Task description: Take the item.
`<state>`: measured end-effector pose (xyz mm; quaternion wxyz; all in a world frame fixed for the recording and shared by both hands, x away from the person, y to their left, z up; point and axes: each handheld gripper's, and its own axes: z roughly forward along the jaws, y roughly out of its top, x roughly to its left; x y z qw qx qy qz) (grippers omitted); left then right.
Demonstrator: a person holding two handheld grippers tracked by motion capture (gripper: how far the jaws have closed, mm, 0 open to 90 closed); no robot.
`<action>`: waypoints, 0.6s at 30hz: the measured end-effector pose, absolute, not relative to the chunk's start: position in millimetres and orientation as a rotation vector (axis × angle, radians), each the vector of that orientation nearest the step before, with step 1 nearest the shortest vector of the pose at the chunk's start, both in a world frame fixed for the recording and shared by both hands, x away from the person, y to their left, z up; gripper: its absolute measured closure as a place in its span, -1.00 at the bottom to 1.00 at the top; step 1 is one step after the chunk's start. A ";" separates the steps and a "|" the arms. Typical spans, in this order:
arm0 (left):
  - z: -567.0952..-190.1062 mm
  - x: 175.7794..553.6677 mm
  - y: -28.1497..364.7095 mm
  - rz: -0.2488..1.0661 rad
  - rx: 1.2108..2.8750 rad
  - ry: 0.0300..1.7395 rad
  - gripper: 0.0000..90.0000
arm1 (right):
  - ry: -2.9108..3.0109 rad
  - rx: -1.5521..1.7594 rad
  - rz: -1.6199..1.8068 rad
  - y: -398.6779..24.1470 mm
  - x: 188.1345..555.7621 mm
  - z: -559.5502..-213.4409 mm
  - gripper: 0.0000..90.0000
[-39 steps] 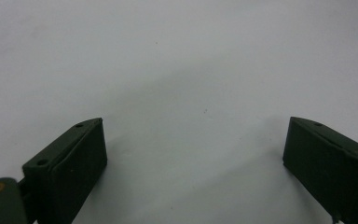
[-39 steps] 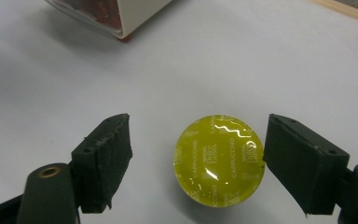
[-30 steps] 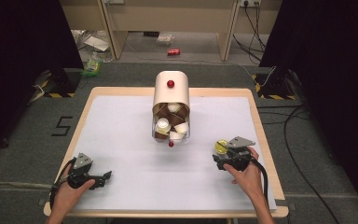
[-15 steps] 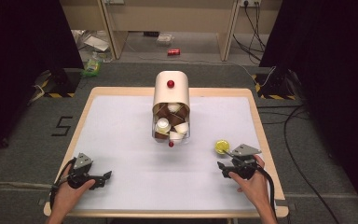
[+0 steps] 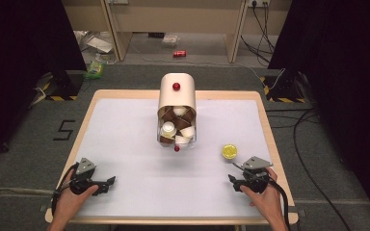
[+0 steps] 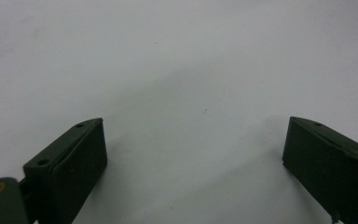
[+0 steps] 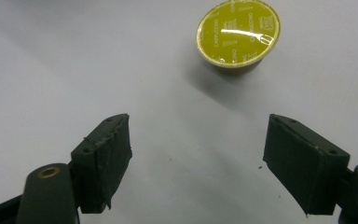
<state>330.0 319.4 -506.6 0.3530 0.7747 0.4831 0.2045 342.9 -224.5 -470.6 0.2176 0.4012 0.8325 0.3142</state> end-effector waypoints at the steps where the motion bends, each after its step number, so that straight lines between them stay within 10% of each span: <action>1: -506.6 330.0 319.3 0.529 2.003 1.250 -0.87 | 2.307 1.109 0.866 -225.5 340.2 -471.9 -0.48; 18: -506.6 329.9 319.1 0.531 2.003 1.249 -0.87 | 2.308 1.158 0.845 -233.1 331.7 -478.6 -0.53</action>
